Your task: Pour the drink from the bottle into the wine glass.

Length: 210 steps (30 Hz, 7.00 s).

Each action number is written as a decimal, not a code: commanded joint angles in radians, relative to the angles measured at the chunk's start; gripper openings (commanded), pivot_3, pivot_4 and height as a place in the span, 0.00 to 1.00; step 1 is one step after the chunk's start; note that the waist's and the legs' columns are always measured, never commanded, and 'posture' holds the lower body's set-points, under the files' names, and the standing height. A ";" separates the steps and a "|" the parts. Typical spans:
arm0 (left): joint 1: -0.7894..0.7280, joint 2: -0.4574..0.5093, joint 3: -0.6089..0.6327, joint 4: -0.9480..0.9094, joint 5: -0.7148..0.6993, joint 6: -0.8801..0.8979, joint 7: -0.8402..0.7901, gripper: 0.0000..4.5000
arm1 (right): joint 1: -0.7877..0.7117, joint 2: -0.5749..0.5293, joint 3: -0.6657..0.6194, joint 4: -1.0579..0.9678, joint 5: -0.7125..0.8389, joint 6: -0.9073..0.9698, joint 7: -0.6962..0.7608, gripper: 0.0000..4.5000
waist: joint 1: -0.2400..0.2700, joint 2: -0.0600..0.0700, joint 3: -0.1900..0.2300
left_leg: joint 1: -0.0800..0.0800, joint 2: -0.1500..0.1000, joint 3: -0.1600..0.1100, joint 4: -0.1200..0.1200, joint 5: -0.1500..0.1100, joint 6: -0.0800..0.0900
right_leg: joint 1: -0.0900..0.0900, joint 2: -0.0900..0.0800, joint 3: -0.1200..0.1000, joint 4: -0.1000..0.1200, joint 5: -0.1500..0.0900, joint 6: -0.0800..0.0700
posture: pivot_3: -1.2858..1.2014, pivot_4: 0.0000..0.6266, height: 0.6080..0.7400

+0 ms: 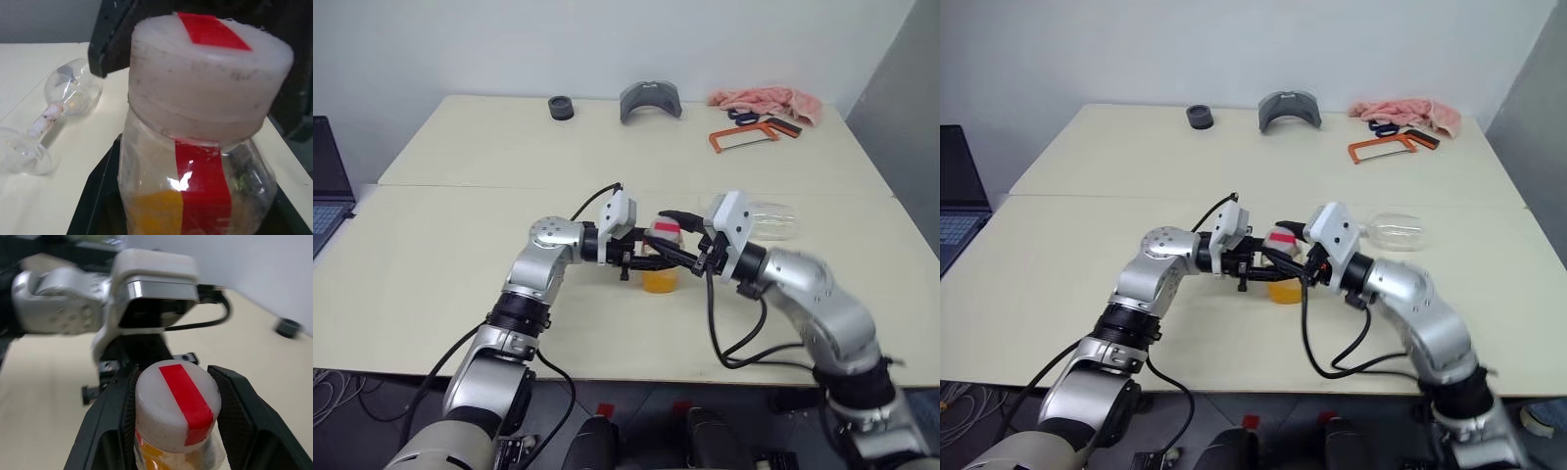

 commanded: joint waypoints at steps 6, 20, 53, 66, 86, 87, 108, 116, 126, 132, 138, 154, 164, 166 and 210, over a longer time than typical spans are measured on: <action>-0.040 -0.034 0.024 -0.013 -0.013 0.007 0.054 0.39 | -0.020 -0.005 -0.082 0.057 0.073 0.050 0.081 0.64 | -0.001 0.000 0.000 | -0.002 0.002 -0.002 -0.001 0.000 0.000 | -0.002 -0.004 0.000 0.000 0.000 0.000 | 0.52 0.24 1.00; -0.016 -0.071 0.023 0.016 0.020 -0.044 0.181 0.39 | 0.269 0.277 -0.104 -0.393 -0.089 0.212 -0.605 1.00 | 0.001 0.000 0.000 | -0.001 0.001 -0.007 0.001 0.001 -0.001 | -0.002 -0.004 0.002 0.006 0.000 0.000 | 0.52 0.24 1.00; -0.100 -0.043 0.000 0.102 0.004 -0.058 -0.029 0.39 | 0.019 0.045 -0.110 -0.032 0.117 0.124 0.000 0.41 | -0.007 0.000 0.000 | 0.000 -0.001 0.000 0.001 0.000 0.000 | -0.001 -0.001 0.001 0.006 0.000 0.000 | 0.52 0.24 1.00; -0.036 -0.036 0.022 0.012 -0.007 -0.014 0.022 0.39 | 0.170 0.056 -0.226 -0.330 0.129 0.191 -0.247 1.00 | -0.003 0.000 0.000 | -0.002 0.001 -0.006 0.001 0.001 0.000 | -0.002 -0.005 0.001 0.006 0.000 0.000 | 0.52 0.24 1.00; -0.046 -0.046 0.019 0.039 0.004 -0.056 0.032 0.39 | 0.219 0.146 -0.114 -0.310 -0.074 0.140 -0.431 1.00 | -0.004 0.000 0.000 | -0.001 0.000 -0.006 0.001 0.001 0.000 | -0.002 -0.003 0.001 0.006 0.000 0.000 | 0.52 0.24 1.00; -0.044 -0.046 0.019 0.039 0.004 -0.060 0.033 0.39 | 0.227 0.141 -0.121 -0.314 -0.071 0.144 -0.430 1.00 | -0.004 0.000 0.000 | -0.001 0.000 -0.006 0.001 0.001 0.000 | -0.002 -0.003 0.001 0.006 0.000 0.000 | 0.52 0.24 1.00; -0.028 -0.030 0.021 0.042 0.005 -0.081 0.042 0.39 | 0.301 0.014 -0.233 -0.480 0.147 0.283 -0.342 1.00 | -0.005 0.000 0.000 | -0.001 0.000 -0.006 0.001 0.001 0.000 | -0.002 -0.003 0.001 0.006 0.000 0.000 | 0.52 0.24 1.00; -0.033 -0.030 0.018 0.049 0.005 -0.082 0.038 0.39 | 0.175 0.091 -0.076 -0.382 -0.010 0.213 -0.426 1.00 | -0.006 0.000 0.000 | 0.000 0.000 -0.006 0.001 0.001 0.000 | -0.002 -0.002 0.001 0.006 0.000 0.000 | 0.52 0.24 1.00; -0.034 -0.033 0.018 0.049 0.004 -0.082 0.037 0.39 | 0.170 0.097 -0.090 -0.304 -0.097 0.158 -0.437 1.00 | -0.004 0.000 0.000 | -0.001 0.000 -0.006 0.001 0.001 0.000 | -0.002 -0.003 0.001 0.006 0.000 0.000 | 0.52 0.24 1.00; -0.031 -0.029 0.014 0.046 0.006 -0.079 0.034 0.39 | 0.197 0.089 -0.123 -0.321 -0.077 0.180 -0.437 1.00 | -0.004 0.000 0.000 | -0.001 0.000 -0.006 0.001 0.001 0.000 | -0.002 -0.003 0.001 0.006 0.000 0.000 | 0.52 0.24 1.00; -0.031 -0.028 0.013 0.046 0.006 -0.080 0.031 0.39 | 0.219 0.077 -0.145 -0.346 -0.052 0.205 -0.429 1.00 | -0.004 0.000 0.000 | -0.001 0.000 -0.006 0.001 0.001 0.000 | -0.002 -0.003 0.001 0.006 0.000 0.000 | 0.52 0.24 1.00; -0.031 -0.026 0.013 0.046 0.008 -0.078 0.031 0.39 | 0.230 0.070 -0.167 -0.371 -0.005 0.239 -0.413 1.00 | -0.004 0.000 0.000 | -0.001 0.000 -0.006 0.001 0.001 0.000 | -0.002 -0.003 0.001 0.006 0.000 0.000 | 0.52 0.24 1.00; -0.029 -0.025 0.013 0.047 0.009 -0.081 0.029 0.39 | 0.237 0.055 -0.174 -0.377 0.012 0.244 -0.414 1.00 | -0.004 0.000 0.000 | -0.001 0.000 -0.006 0.001 0.001 0.000 | -0.002 -0.003 0.001 0.006 0.000 0.000 | 0.52 0.24 1.00; -0.030 -0.025 0.013 0.048 0.009 -0.081 0.029 0.39 | 0.238 0.054 -0.175 -0.378 0.013 0.245 -0.413 1.00 | -0.004 0.000 0.000 | -0.001 0.000 -0.006 0.001 0.001 0.000 | -0.002 -0.003 0.001 0.006 0.000 0.000 | 0.52 0.24 1.00; -0.024 -0.018 0.013 0.044 0.011 -0.083 0.027 0.39 | 0.262 0.005 -0.202 -0.424 0.131 0.279 -0.361 1.00 | -0.003 0.000 0.000 | -0.001 0.000 -0.006 0.001 0.001 0.000 | -0.002 -0.003 0.001 0.006 0.000 0.000 | 0.52 0.24 1.00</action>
